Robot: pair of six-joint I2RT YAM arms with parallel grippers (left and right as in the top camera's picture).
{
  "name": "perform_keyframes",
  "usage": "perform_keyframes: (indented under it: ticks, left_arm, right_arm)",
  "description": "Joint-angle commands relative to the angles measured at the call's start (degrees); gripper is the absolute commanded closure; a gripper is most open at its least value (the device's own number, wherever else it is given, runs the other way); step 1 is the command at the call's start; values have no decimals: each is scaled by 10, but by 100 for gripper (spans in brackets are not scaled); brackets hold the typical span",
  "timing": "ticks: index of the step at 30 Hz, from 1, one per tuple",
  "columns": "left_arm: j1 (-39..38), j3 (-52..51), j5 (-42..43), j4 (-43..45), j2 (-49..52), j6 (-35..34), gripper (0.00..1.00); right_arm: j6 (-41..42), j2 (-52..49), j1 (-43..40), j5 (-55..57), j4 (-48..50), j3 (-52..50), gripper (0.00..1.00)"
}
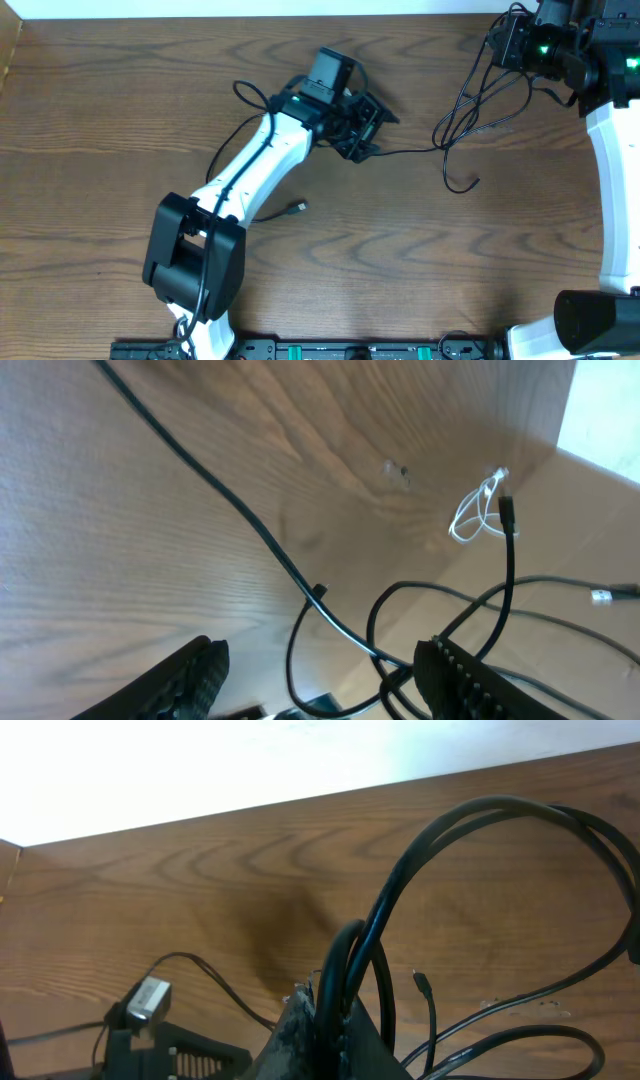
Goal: Untangle cables
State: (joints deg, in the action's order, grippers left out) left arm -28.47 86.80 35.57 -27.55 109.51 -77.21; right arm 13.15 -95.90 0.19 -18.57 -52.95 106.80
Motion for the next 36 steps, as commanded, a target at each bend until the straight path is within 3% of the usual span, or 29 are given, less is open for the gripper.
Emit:
perform_keyframes:
  ticks: [1,12,22,25,29,31,33,36]
  left_arm:
    - [-5,3,-39,10,11,-110,35]
    - [-43,3,77,150,101,-166,39]
    - [-64,3,75,152,108,-165,46]
    - [-63,3,74,152,108,-165,54]
    - [-63,3,72,152,108,-165,72]
    - [-62,3,70,150,108,-158,92]
    - [-61,3,51,150,108,-120,92]
    - [-57,4,21,149,108,-9,93]
  right_arm:
    - [-6,1,3,-1,-3,3,99]
    - [-6,1,3,9,-7,3,99]
    - [-6,1,3,22,-9,3,99]
    - [-6,1,3,21,-9,3,99]
    - [-6,1,3,22,-11,3,99]
    - [-6,1,3,22,-12,3,99]
    - [-6,1,3,22,-13,3,99]
    - [-13,1,3,22,-14,3,99]
